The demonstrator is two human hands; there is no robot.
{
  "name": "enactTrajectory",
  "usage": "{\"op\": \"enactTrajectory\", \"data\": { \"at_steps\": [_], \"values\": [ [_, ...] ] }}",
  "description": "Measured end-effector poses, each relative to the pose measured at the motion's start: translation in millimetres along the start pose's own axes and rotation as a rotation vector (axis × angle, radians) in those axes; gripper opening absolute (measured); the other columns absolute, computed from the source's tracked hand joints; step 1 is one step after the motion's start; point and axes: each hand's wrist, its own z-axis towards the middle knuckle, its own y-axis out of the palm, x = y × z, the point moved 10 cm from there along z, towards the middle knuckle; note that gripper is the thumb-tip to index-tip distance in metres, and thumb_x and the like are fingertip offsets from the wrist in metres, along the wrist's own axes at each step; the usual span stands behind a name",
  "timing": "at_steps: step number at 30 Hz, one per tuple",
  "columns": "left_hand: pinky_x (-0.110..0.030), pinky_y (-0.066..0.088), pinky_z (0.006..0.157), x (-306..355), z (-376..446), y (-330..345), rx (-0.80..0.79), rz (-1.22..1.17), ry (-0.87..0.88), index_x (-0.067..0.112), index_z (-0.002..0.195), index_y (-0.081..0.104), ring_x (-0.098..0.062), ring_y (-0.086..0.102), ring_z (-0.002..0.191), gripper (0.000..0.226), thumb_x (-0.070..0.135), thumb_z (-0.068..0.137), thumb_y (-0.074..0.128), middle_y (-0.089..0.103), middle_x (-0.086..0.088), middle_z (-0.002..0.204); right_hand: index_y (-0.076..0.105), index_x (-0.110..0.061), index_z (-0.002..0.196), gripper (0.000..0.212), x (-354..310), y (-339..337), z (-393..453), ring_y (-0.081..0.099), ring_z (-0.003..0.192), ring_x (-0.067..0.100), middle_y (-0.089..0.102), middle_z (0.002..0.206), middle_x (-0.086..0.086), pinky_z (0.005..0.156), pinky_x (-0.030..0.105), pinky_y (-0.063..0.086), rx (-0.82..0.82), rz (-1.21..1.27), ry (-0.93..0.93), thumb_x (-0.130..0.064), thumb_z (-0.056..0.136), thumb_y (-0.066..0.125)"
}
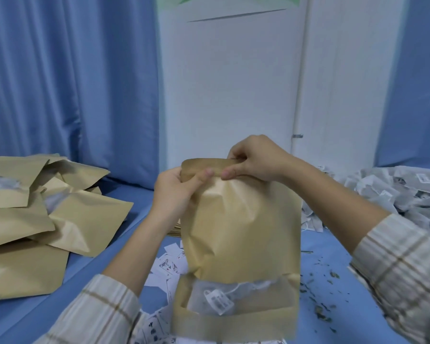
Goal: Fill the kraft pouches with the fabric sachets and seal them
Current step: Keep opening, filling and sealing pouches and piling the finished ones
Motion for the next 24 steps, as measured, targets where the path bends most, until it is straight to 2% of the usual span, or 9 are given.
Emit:
{"op": "enactTrajectory", "data": {
  "at_steps": [2, 4, 6, 10, 12, 14, 17, 22, 24],
  "values": [
    [-0.017, 0.043, 0.052, -4.1, 1.0, -4.6, 0.003, 0.035, -0.011, 0.008, 0.073, 0.069, -0.007, 0.057, 0.059, 0.03, 0.037, 0.073, 0.077, 0.063, 0.006, 0.062, 0.07, -0.016, 0.079, 0.027, -3.8, 5.2, -0.5, 0.051, 0.065, 0.007, 0.061, 0.067, -0.005, 0.054, 0.016, 0.035, -0.002, -0.024, -0.025, -0.041, 0.073, 0.075],
    [-0.024, 0.048, 0.058, -6.0, 1.0, -9.4, 0.039, 0.073, -0.002, 0.013, 0.073, 0.069, -0.012, 0.062, 0.066, 0.022, 0.035, 0.077, 0.075, 0.069, 0.006, 0.067, 0.07, -0.016, 0.087, 0.029, -8.5, 12.3, 1.3, 0.051, 0.068, 0.008, 0.06, 0.068, -0.007, 0.053, 0.014, 0.034, -0.055, -0.064, -0.037, -0.043, 0.077, 0.07],
    [-0.031, 0.05, 0.065, -3.9, -0.9, -10.6, 0.075, 0.114, 0.028, 0.016, 0.076, 0.07, -0.016, 0.065, 0.073, 0.02, 0.035, 0.078, 0.074, 0.071, 0.004, 0.072, 0.069, -0.015, 0.08, 0.03, -13.9, 15.8, 5.1, 0.048, 0.06, 0.006, 0.054, 0.061, -0.009, 0.049, 0.014, 0.032, -0.106, -0.087, -0.041, -0.045, 0.079, 0.068],
    [-0.017, 0.045, 0.058, 7.1, -5.8, -13.0, 0.121, 0.142, 0.1, 0.031, 0.064, 0.067, -0.001, 0.061, 0.066, 0.016, 0.037, 0.077, 0.074, 0.068, 0.016, 0.065, 0.048, -0.014, 0.054, 0.042, -27.7, 12.5, 9.0, 0.032, 0.047, 0.008, 0.033, 0.048, -0.006, 0.045, 0.021, 0.024, -0.062, -0.09, -0.093, -0.04, 0.079, 0.07],
    [-0.012, 0.042, 0.053, 8.5, -6.0, -17.8, 0.141, 0.134, 0.116, 0.033, 0.059, 0.066, 0.004, 0.057, 0.059, 0.02, 0.035, 0.077, 0.075, 0.066, 0.018, 0.061, 0.055, -0.012, 0.058, 0.04, -26.2, 10.4, 7.8, 0.034, 0.051, 0.006, 0.038, 0.05, -0.002, 0.048, 0.021, 0.026, -0.043, -0.05, -0.1, -0.043, 0.077, 0.07],
    [-0.013, 0.042, 0.052, 6.6, -5.5, -22.9, 0.163, 0.122, 0.11, 0.028, 0.061, 0.066, 0.003, 0.054, 0.055, 0.019, 0.032, 0.077, 0.076, 0.065, 0.016, 0.057, 0.056, -0.012, 0.058, 0.045, -17.0, 9.1, 6.4, 0.035, 0.051, 0.007, 0.039, 0.051, -0.001, 0.049, 0.023, 0.025, -0.053, -0.086, -0.068, -0.051, 0.075, 0.069],
    [-0.025, 0.045, 0.058, 2.3, -4.3, -25.6, 0.171, 0.073, 0.076, 0.016, 0.066, 0.067, -0.008, 0.054, 0.059, 0.018, 0.027, 0.076, 0.077, 0.063, 0.009, 0.059, 0.043, -0.017, 0.05, 0.051, -7.8, 10.3, 3.2, 0.036, 0.048, 0.01, 0.037, 0.045, -0.005, 0.05, 0.023, 0.027, -0.022, -0.193, -0.055, -0.056, 0.075, 0.065],
    [-0.029, 0.044, 0.061, -1.8, 0.1, -27.7, 0.147, -0.001, 0.03, 0.005, 0.068, 0.065, -0.015, 0.053, 0.063, 0.026, 0.026, 0.075, 0.078, 0.062, -0.004, 0.066, 0.046, -0.018, 0.057, 0.053, 4.9, 4.1, -6.3, 0.04, 0.052, 0.009, 0.04, 0.048, -0.004, 0.054, 0.03, 0.03, 0.102, -0.179, -0.081, -0.068, 0.069, 0.057],
    [-0.032, 0.045, 0.066, -3.8, 0.1, -29.0, 0.137, -0.035, 0.011, 0.0, 0.073, 0.066, -0.018, 0.055, 0.066, 0.028, 0.025, 0.075, 0.078, 0.064, -0.007, 0.071, 0.031, -0.017, 0.052, 0.061, 12.6, -0.2, -9.2, 0.032, 0.049, 0.012, 0.03, 0.046, -0.002, 0.052, 0.031, 0.026, 0.134, -0.193, -0.059, -0.072, 0.065, 0.054]
  ]
}}
